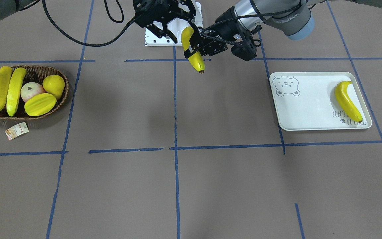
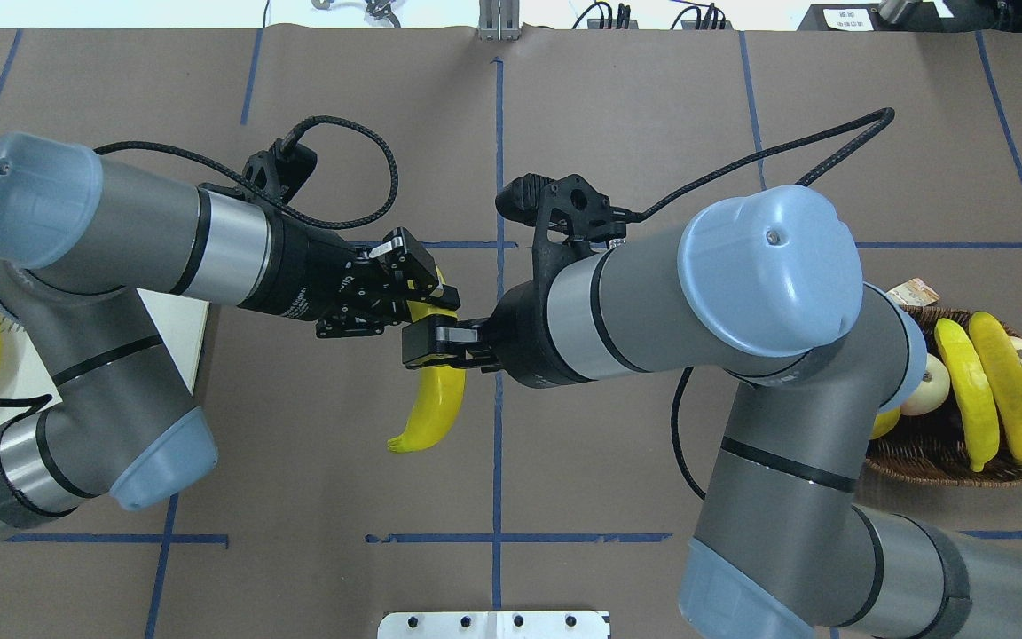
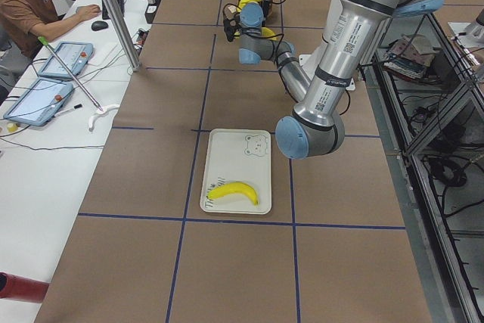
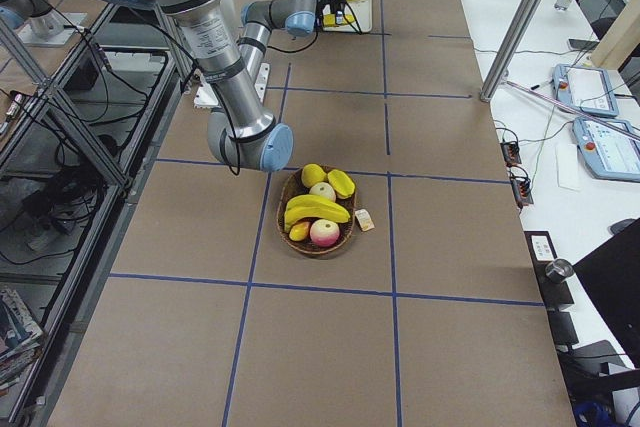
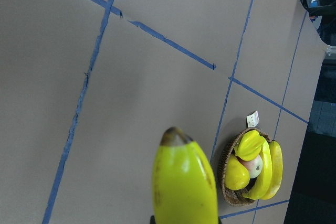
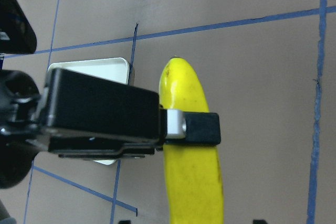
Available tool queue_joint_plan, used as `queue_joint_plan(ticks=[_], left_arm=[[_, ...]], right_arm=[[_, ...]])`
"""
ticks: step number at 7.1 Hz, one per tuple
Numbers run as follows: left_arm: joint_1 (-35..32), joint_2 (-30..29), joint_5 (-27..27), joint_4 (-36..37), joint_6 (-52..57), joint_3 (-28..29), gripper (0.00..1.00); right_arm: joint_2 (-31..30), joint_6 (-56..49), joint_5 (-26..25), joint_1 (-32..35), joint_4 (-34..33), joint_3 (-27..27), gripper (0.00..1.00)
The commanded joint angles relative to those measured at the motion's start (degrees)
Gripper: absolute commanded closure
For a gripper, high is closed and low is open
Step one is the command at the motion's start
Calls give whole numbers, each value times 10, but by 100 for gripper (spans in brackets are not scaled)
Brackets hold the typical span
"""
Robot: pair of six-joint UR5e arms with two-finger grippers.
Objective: Transfer all bananas from basket to plate
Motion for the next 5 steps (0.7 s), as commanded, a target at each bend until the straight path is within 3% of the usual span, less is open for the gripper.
queue_joint_plan(ticks=[1,3,5], left_arm=[[-13,33,0,27,4,3,100],[-70,90,-4,90,46,-8,100],[-112,221,4,150,214,-22,100]], right_arm=[[-7,2,-1,7,-2,17,0],[-42,3,-6,24,-4,40,0],[-63,3,-14,31,-5,51,0]])
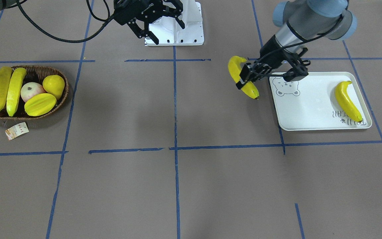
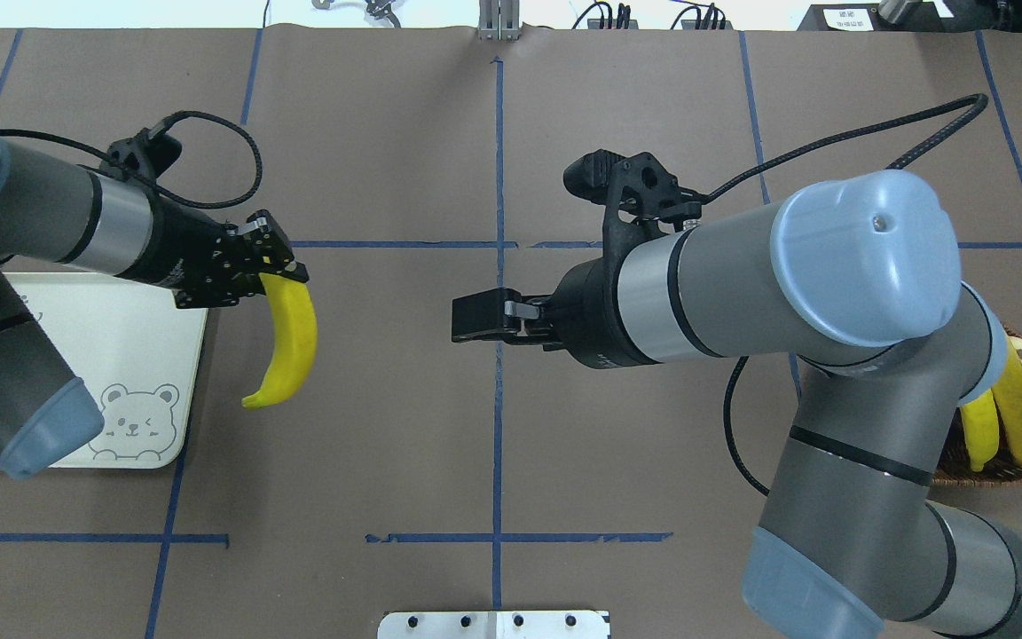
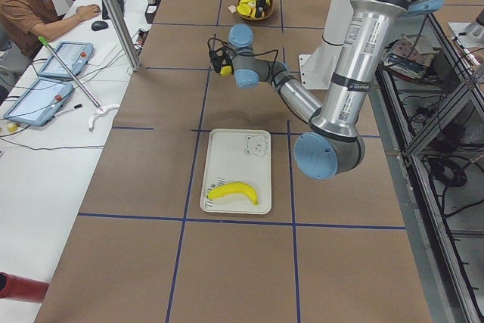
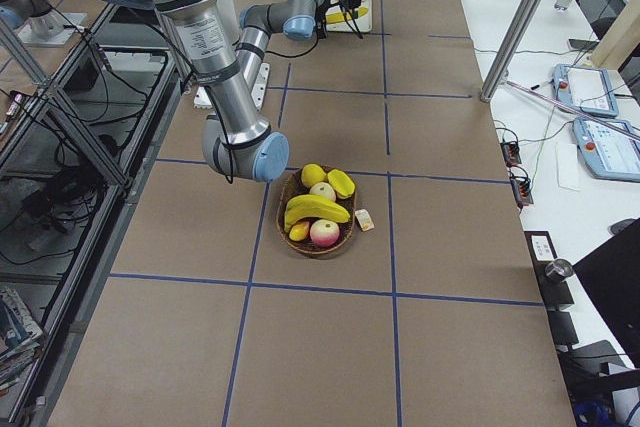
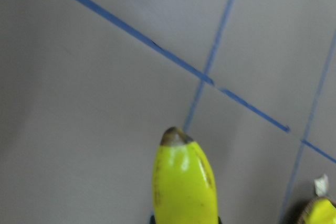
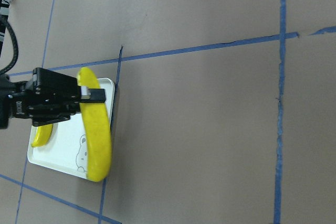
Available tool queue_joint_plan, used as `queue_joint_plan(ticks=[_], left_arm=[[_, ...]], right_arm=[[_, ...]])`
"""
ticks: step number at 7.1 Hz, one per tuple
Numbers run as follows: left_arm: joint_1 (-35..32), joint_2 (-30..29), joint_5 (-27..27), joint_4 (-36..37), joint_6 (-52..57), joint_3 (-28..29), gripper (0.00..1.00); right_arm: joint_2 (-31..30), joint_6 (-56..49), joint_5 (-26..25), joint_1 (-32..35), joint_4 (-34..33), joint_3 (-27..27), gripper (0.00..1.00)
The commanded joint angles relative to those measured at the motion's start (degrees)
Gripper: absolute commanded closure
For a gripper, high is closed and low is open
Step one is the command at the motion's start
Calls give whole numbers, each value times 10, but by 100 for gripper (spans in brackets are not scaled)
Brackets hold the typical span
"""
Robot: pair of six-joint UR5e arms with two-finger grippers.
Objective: Transfer all bananas from basket to plate
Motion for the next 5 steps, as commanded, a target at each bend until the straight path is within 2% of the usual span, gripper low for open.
queue_joint_plan(ticks=[1,2,4,5], left_arm=[[-45,144,35,29,166,3,100],[-48,165,60,33,204,23,100],[-47,167,115,33,205,84,100],[-46,163,116,33,206,104,100]], right_arm=[[-16,0,-14,4,-2,5,0],[-15,0,-15,3,-3,3,0],[-16,0,-19,4,-3,2,0],[-16,0,-19,4,-3,2,0]])
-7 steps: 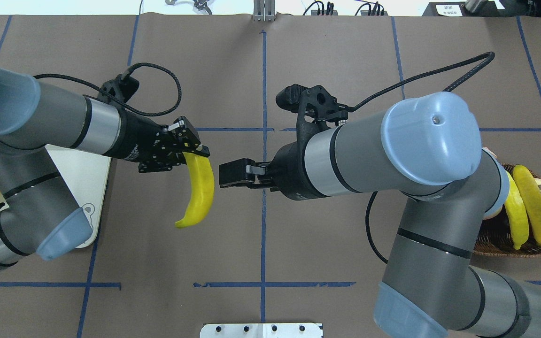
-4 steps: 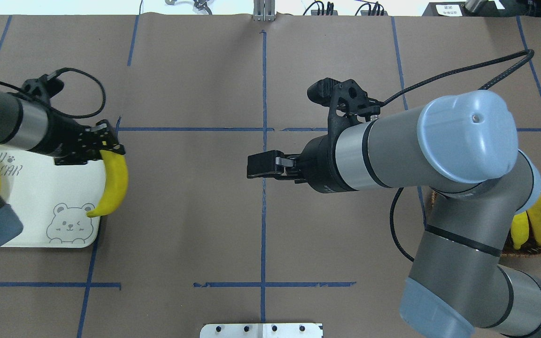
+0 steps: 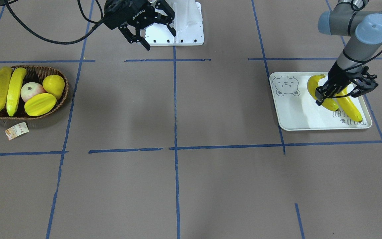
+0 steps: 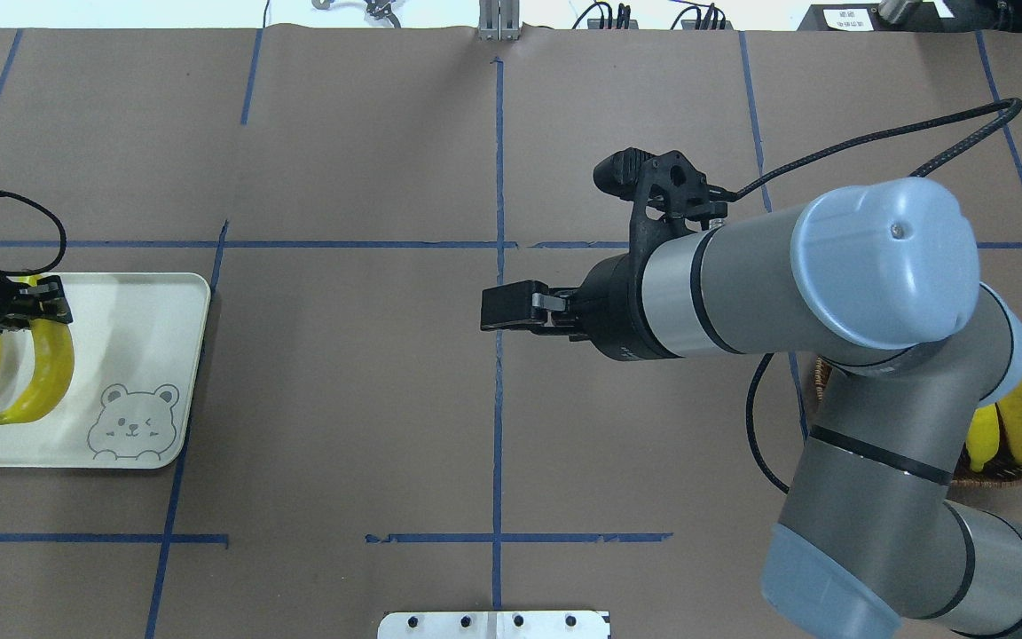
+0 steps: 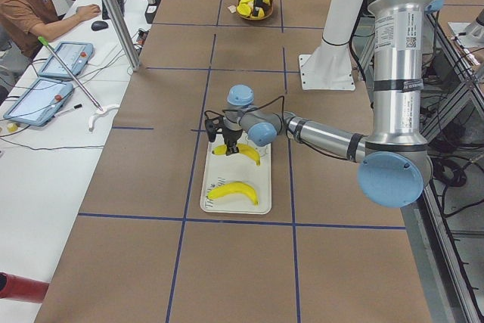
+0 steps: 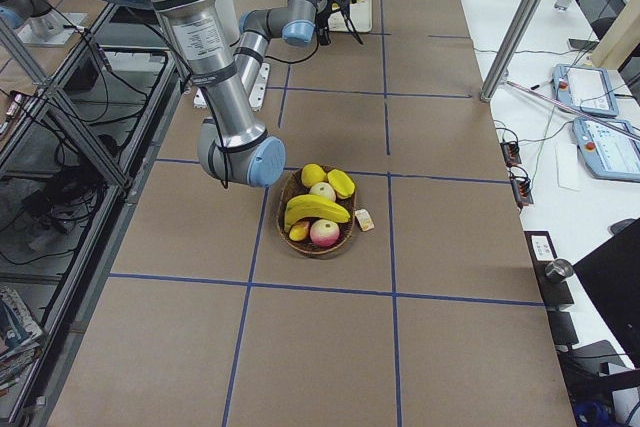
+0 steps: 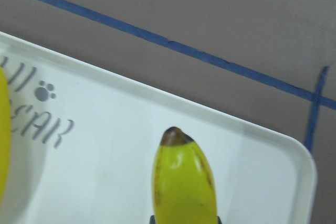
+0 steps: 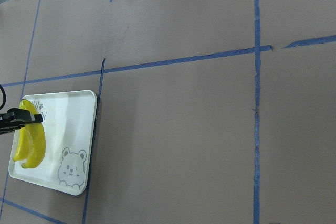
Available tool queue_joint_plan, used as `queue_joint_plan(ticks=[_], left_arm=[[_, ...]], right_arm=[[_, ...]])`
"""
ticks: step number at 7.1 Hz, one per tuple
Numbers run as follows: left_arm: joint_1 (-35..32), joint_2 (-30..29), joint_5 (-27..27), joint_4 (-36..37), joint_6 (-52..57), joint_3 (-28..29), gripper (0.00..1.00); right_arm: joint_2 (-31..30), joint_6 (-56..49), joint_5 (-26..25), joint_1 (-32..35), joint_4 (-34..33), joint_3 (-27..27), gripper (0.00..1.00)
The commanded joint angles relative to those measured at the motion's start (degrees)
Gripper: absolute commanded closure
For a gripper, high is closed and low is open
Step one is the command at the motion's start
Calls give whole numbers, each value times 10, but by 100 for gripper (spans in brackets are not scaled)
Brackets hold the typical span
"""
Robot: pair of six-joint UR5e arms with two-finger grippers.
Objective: Transfer all bananas from basket to plate
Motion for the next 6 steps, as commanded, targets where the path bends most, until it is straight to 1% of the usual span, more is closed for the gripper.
queue_joint_plan(ticks=[1,2,3,4,5,6], left_arm=[[0,-2,14,-3,3,36,97],[-1,5,14,-9,4,37,1],[-1,5,11,-9,10,33,0],[-7,3,3,-9,10,15,0],[-27,4,-35,-2,9,-31,0],[-81,-1,-113,0,7,-67,0]], right_arm=[[1,0,-1,0,0,0,0],[1,0,-1,0,0,0,0],[1,0,0,2,0,2,0],[-3,0,6,11,-2,3,0],[-27,0,7,14,-2,21,0],[-82,0,7,15,-2,58,0]])
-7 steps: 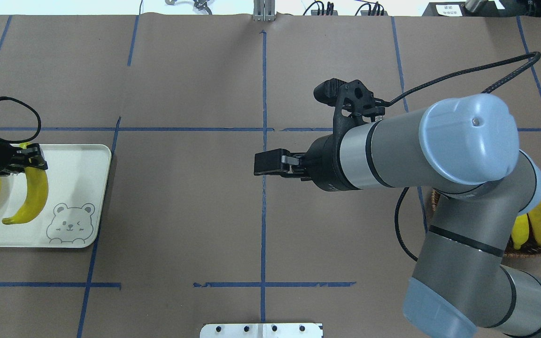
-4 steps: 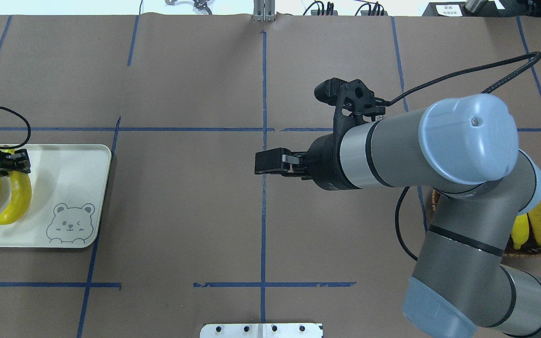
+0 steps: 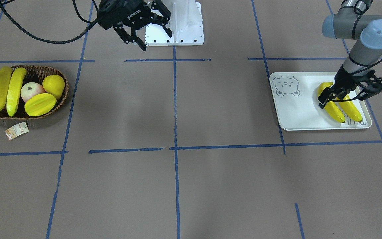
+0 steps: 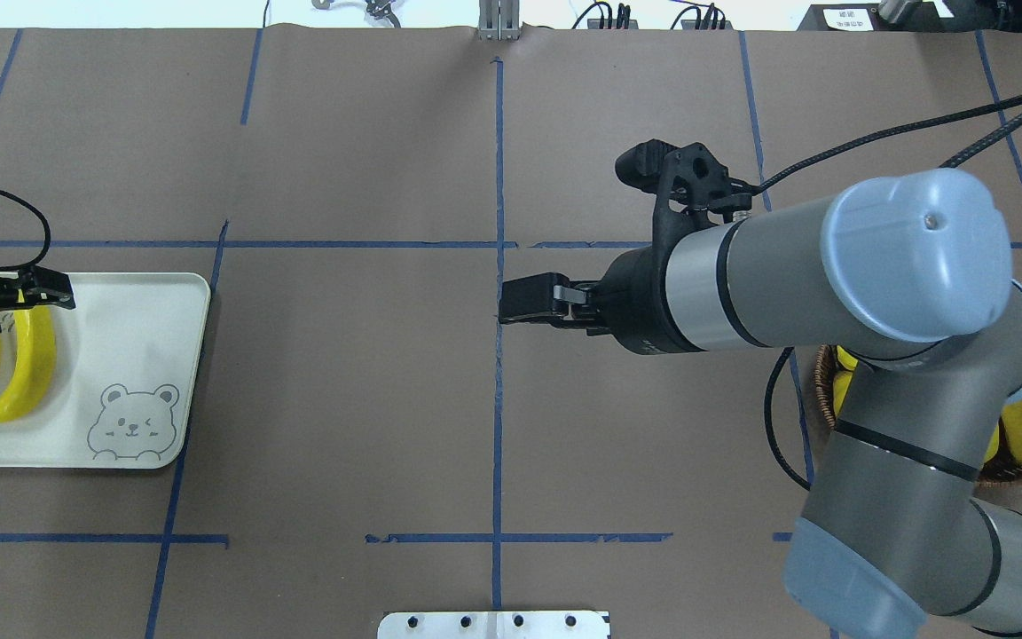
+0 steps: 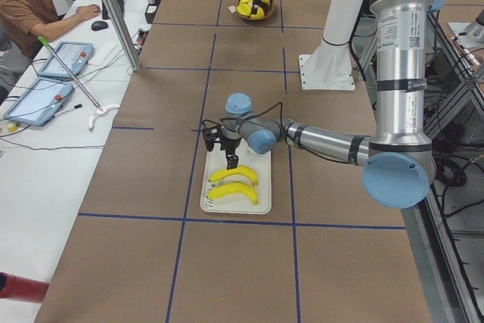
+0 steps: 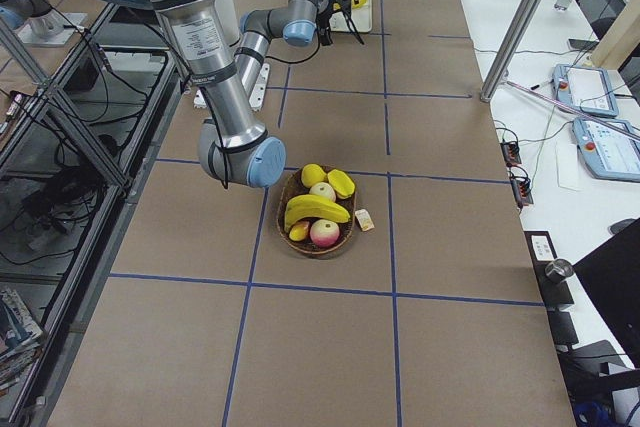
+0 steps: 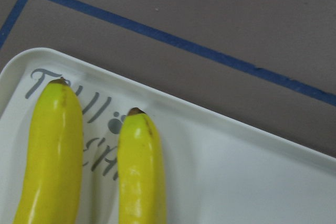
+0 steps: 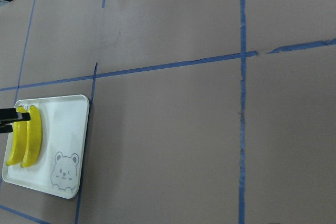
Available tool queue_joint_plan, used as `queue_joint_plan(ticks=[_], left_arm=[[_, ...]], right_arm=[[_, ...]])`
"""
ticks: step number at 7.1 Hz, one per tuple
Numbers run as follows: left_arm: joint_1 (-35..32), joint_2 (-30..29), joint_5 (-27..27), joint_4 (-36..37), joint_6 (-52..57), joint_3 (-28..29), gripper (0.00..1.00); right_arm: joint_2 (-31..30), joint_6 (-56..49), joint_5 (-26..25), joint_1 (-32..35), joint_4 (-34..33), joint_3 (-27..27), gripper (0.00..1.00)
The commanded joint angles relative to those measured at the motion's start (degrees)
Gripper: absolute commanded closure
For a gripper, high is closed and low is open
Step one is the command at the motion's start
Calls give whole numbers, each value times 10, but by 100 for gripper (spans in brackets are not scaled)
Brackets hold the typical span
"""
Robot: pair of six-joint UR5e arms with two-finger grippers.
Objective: Transfer all bananas from basket to plate
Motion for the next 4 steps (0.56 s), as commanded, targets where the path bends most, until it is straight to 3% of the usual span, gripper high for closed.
queue_joint_plan(ticks=[1,3,4], left_arm=[[-70,-7,-102,8,-3,-70,0],[-70,-8,-109,9,-8,-96,0],[-70,-8,-109,9,-9,-103,0]], right_arm=[[-105,0,-2,10,0,52,0],[-235,-9,19,61,0,78,0],[-280,-60,60,107,-1,78,0]])
